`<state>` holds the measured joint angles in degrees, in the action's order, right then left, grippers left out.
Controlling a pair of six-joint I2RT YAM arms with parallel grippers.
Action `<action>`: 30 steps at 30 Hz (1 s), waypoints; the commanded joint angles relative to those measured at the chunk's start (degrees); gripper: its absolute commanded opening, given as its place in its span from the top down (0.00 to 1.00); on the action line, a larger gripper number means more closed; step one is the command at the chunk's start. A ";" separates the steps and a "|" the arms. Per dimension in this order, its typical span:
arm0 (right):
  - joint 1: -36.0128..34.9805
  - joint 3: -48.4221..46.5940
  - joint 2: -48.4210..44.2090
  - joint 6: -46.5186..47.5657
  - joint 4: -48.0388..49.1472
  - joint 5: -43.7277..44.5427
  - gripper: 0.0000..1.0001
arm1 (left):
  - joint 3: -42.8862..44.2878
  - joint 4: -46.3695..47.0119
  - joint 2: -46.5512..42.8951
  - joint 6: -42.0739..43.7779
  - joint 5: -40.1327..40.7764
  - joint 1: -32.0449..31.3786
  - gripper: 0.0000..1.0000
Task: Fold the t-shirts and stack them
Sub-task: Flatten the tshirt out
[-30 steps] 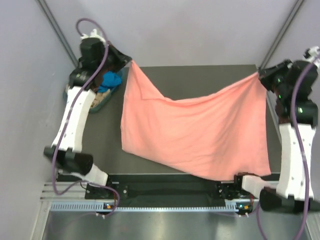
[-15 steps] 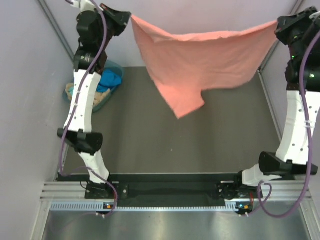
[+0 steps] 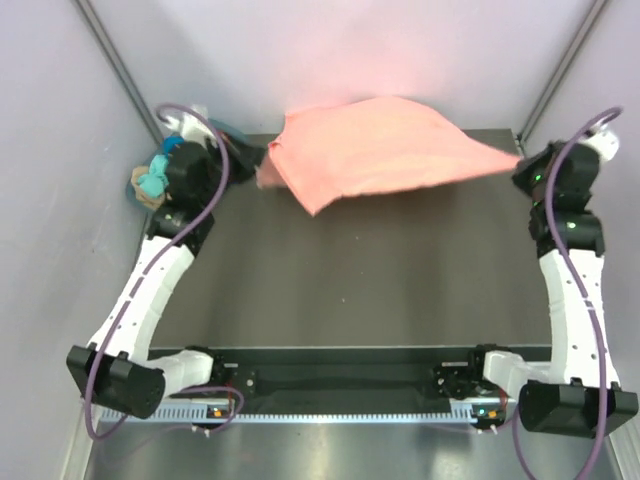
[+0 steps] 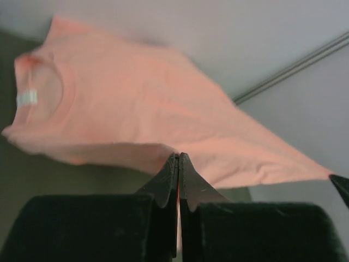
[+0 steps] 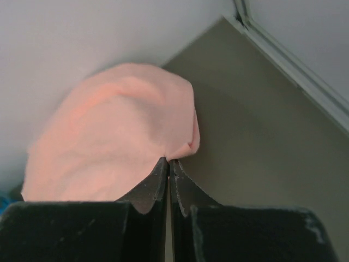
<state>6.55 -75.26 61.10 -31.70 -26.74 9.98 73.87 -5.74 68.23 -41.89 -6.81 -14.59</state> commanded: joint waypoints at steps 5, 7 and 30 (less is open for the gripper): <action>0.57 15.66 -6.08 -2.48 -3.92 2.42 1.00 | -24.34 -10.33 -14.23 -1.71 -1.99 -1.84 1.00; 0.57 19.88 -5.82 -3.53 -5.42 2.85 1.00 | -27.88 -15.76 -17.23 -1.62 -0.58 -1.93 1.00; 0.66 38.35 -20.14 -13.21 -18.69 12.17 1.00 | -34.05 -39.61 -28.50 -3.64 4.34 -4.74 1.00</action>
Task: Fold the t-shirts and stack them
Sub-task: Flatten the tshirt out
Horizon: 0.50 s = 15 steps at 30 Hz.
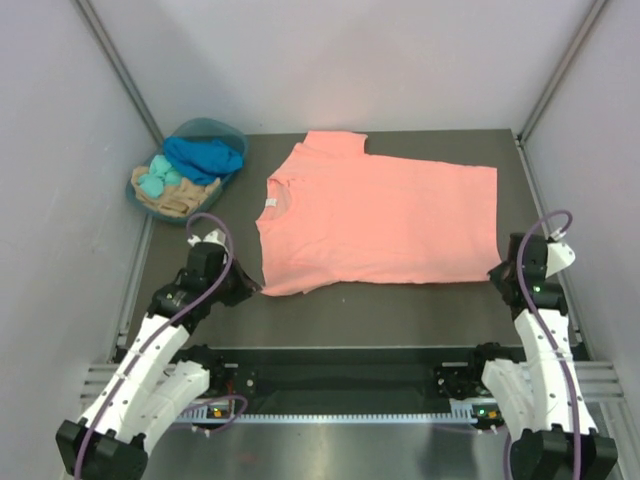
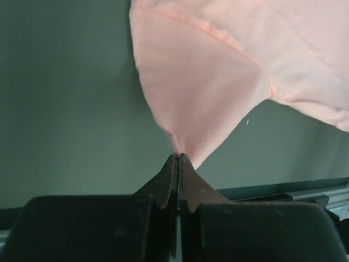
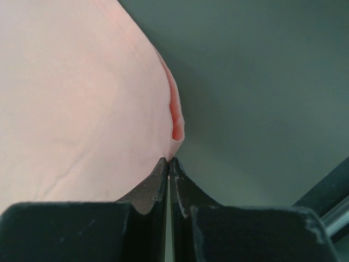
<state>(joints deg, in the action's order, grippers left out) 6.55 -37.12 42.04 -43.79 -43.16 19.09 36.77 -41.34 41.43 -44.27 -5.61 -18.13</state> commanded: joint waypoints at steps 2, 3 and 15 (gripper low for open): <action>0.66 0.30 -1.44 -1.12 -2.46 2.97 1.00 | 4.00 -6.55 -1.79 -1.78 4.98 -2.34 1.00; 0.66 0.12 -1.26 -1.21 -2.81 3.06 1.00 | 4.44 -7.43 -1.79 -1.87 7.17 -2.70 1.00; 0.66 1.27 -7.86 -5.87 -6.06 3.94 1.00 | 6.82 -13.50 -1.97 -5.82 11.41 -7.97 1.00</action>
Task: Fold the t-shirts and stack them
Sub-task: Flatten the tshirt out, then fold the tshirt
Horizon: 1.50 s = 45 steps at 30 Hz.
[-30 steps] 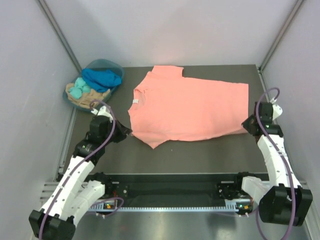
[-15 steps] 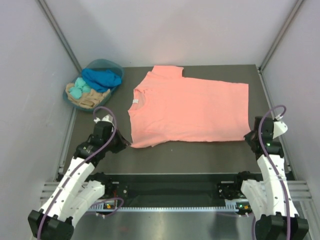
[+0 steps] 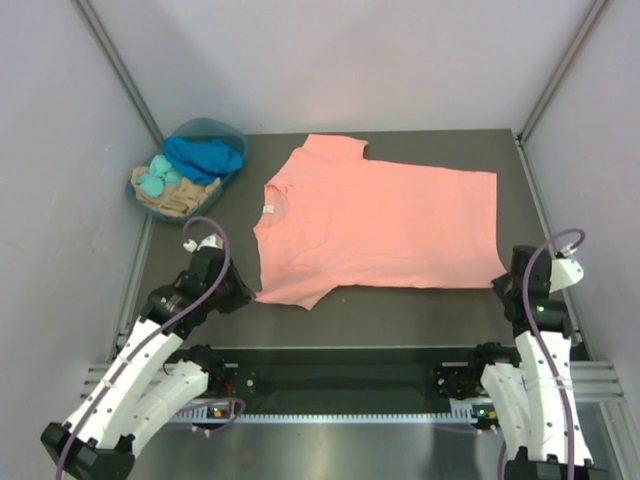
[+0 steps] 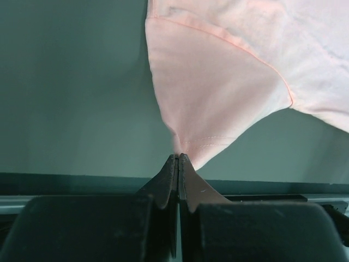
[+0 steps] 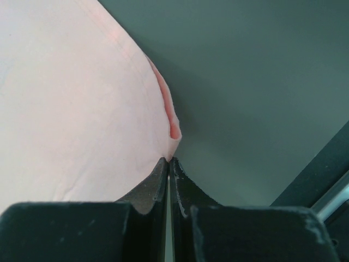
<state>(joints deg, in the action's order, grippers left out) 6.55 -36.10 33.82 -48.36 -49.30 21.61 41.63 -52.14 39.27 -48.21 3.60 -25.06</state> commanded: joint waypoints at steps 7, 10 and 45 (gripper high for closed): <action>0.57 -1.08 3.88 -1.56 0.26 3.18 1.00 | 8.89 -6.91 3.53 -5.32 7.38 -6.75 1.00; 0.66 -2.39 3.79 -1.21 0.17 4.32 1.00 | 10.58 -9.11 3.54 -6.02 10.20 -7.55 1.00; 3.30 -10.49 32.97 10.83 22.75 -3.67 1.00 | 41.07 19.88 54.77 21.30 18.47 -3.42 1.00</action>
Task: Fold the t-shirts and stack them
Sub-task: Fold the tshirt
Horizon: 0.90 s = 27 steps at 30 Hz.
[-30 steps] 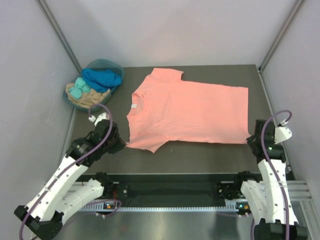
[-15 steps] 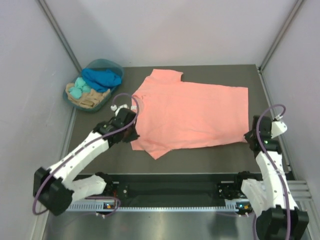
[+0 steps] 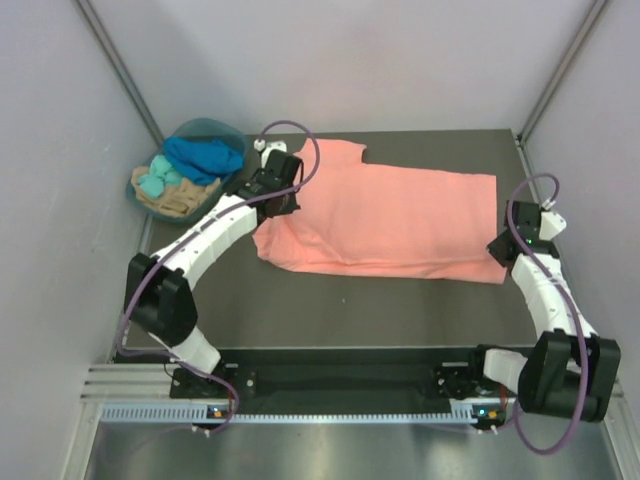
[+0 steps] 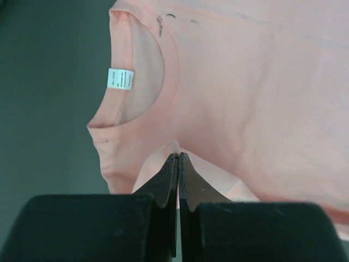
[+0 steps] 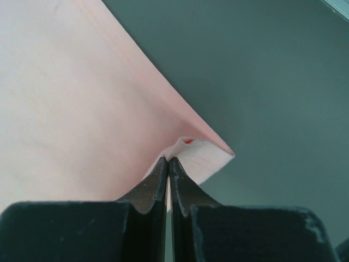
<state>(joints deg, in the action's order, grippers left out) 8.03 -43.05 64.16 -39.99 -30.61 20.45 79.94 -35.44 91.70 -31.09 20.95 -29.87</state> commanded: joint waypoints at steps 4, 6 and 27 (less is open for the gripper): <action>2.78 -5.20 5.44 3.51 5.12 -3.13 1.00 | 5.04 5.91 5.85 6.57 -0.02 2.88 1.00; 3.74 -5.29 6.67 4.39 6.08 -3.92 1.00 | 6.36 7.13 7.61 6.92 -1.08 3.84 1.00; 4.98 -9.33 15.02 9.75 10.31 -9.20 1.00 | 14.98 14.44 20.01 8.77 -7.77 7.19 1.00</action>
<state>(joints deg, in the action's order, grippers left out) 12.19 -49.19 77.89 -32.32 -23.11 11.94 91.37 -23.42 110.80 -23.29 13.28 -22.96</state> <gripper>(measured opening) 0.008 0.011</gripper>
